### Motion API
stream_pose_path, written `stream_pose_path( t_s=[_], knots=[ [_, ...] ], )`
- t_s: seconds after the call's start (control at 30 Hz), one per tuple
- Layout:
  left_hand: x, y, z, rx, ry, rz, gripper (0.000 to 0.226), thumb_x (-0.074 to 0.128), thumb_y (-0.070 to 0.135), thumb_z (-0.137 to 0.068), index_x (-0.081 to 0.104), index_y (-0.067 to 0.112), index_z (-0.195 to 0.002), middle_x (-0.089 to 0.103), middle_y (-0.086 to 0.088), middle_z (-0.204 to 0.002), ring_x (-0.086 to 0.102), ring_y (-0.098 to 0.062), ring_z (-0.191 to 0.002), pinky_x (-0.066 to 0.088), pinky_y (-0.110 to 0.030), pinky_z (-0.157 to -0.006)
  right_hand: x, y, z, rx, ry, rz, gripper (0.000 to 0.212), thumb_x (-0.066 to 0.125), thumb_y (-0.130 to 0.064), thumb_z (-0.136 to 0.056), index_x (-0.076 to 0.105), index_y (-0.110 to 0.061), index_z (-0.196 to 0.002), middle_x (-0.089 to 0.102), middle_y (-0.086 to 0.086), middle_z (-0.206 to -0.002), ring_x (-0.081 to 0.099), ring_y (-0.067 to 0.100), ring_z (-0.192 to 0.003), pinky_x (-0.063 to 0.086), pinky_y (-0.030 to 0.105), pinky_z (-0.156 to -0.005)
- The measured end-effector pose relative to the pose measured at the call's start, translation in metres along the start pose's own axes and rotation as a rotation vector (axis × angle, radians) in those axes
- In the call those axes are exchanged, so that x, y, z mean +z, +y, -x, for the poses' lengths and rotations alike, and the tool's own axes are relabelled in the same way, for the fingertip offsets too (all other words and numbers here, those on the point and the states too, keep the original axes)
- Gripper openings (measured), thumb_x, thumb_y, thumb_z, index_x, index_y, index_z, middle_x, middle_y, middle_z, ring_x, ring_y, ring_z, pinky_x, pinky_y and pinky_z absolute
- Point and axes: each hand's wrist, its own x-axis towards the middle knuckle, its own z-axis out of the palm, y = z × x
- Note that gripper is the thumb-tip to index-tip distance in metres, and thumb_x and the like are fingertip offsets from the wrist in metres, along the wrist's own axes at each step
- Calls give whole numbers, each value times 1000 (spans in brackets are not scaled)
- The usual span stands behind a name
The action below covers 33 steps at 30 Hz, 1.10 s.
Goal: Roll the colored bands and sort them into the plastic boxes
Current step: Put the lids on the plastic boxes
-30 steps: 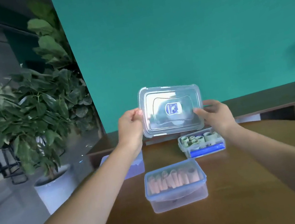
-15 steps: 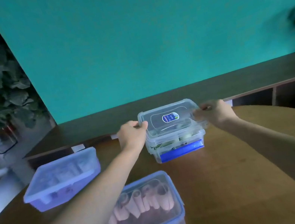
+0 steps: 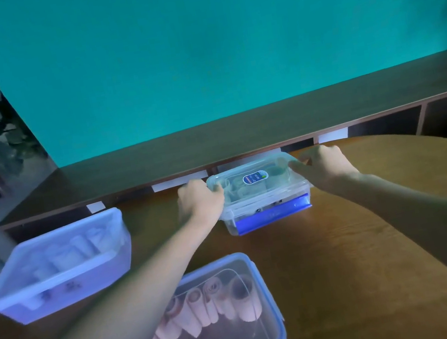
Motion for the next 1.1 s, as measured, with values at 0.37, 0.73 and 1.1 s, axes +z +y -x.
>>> stream_pose_path(
  t_s=[0.37,0.73,1.1],
  knots=[
    [-1,-2,-3,93,-274,-93,47,29,48,-104,35,35,-149,43,-10,-142,46,-32,-128,45,-46,-102,4,0,5,111,-77,-168,41,54,-50,-98,74,-18,-113,72,10,-88,62,23,-70,57,38,-73],
    [-22,-9,-20,260,-393,141,56,60,49,-96,44,26,-144,40,5,-154,38,-14,-140,32,-32,-110,7,21,26,372,-128,-468,70,61,-75,-81,67,-6,-92,71,12,-87,71,28,-80,62,48,-82],
    [-20,-29,-31,134,-511,215,73,81,73,-53,60,33,-109,65,7,-117,65,-11,-105,56,-42,-93,27,5,37,479,-111,-685,76,83,-68,-63,70,0,-93,73,14,-81,72,21,-66,64,35,-66]
  ],
)
